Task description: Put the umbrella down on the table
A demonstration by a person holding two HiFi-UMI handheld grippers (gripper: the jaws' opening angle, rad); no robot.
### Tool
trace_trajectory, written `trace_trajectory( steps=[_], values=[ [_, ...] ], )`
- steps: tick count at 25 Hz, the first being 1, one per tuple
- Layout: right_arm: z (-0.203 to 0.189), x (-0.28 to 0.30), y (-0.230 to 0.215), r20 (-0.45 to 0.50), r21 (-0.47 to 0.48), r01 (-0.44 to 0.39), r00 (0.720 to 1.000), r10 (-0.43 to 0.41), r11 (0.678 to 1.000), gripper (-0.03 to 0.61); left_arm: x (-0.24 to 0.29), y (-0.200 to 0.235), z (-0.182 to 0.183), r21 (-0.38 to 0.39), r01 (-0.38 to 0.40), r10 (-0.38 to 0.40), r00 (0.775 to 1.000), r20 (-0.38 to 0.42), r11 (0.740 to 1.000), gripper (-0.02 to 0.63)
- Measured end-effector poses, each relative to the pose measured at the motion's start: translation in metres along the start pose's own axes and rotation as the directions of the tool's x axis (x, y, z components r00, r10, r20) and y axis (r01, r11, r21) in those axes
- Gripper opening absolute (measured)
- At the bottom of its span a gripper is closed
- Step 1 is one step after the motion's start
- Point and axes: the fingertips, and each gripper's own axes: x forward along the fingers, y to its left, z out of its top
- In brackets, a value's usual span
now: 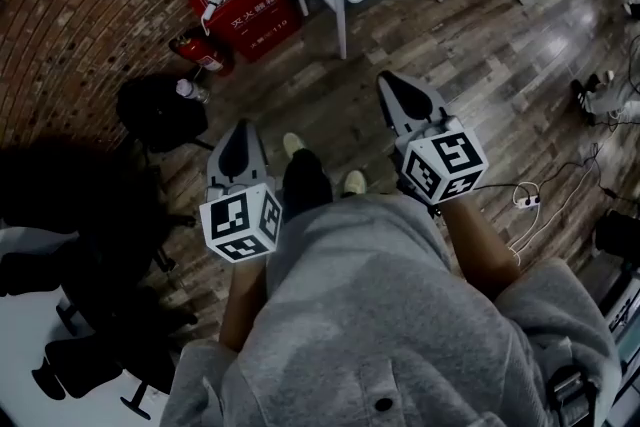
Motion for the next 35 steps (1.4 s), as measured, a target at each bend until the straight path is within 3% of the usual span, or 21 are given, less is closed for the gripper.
trace_trajectory(
  steps=[20, 35],
  values=[
    [-0.001, 0.067, 0.009, -0.041, -0.024, -0.010, 0.999, 0.009, 1.000, 0.029, 0.042, 0.048, 0.008, -0.019, -0.004, 0.004, 1.000, 0.002, 1.000, 0.021],
    [0.008, 0.176, 0.000, -0.096, -0.052, -0.019, 0.995, 0.014, 0.998, 0.029, 0.120, 0.108, 0.014, -0.050, -0.016, 0.013, 0.998, -0.061, 0.999, 0.020]
  ],
)
